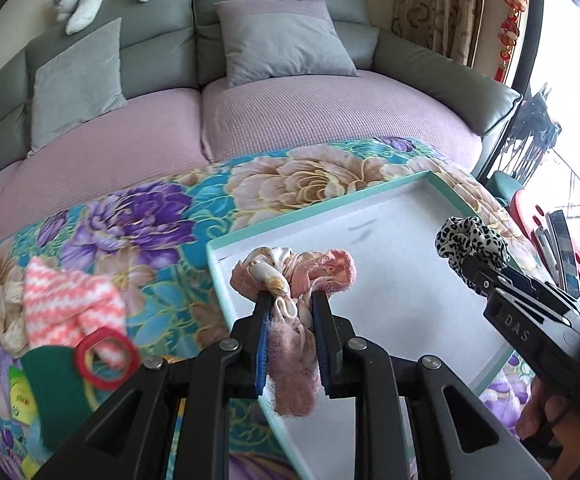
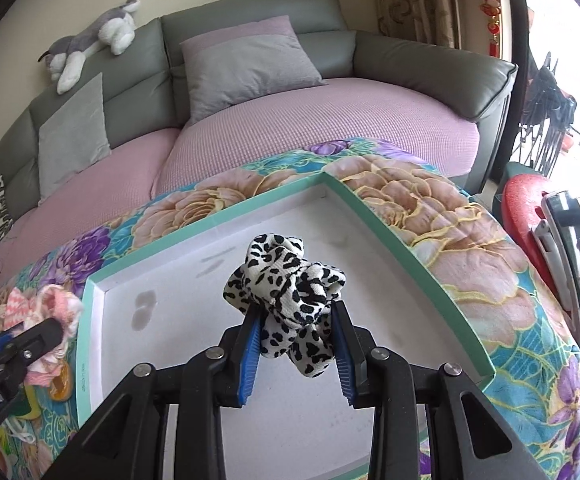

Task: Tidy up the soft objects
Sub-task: 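Carry both held scrunchies over the white tray, then open both tools to drop the scrunchies into the tray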

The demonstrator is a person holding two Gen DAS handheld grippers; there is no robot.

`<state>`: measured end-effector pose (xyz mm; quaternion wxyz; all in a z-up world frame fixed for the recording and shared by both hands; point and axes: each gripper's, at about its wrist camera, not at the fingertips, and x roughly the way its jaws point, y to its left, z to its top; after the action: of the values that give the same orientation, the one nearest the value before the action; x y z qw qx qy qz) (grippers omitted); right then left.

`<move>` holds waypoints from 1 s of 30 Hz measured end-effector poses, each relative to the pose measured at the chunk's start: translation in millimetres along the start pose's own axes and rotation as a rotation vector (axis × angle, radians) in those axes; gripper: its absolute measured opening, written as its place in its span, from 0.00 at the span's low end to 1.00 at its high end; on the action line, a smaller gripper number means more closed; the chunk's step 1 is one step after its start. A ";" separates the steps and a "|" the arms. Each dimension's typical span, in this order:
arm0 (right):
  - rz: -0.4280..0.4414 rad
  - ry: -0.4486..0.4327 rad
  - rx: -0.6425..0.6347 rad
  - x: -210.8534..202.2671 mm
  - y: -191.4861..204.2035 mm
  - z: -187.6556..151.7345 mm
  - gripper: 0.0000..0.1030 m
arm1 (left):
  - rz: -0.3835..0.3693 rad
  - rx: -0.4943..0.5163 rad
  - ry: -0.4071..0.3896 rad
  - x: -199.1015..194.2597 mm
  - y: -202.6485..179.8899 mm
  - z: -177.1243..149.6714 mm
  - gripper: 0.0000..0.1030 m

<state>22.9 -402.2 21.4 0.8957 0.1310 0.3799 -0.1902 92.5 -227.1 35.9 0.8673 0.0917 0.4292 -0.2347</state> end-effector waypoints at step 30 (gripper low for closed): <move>-0.067 0.012 -0.014 9.7 -1.1 0.8 0.40 | 0.060 -0.062 0.047 52.0 -1.1 8.9 0.54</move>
<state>29.1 -405.8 14.8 0.8875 0.1132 0.3907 -0.2164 125.3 -248.4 0.5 0.8662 0.0832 0.4533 -0.1929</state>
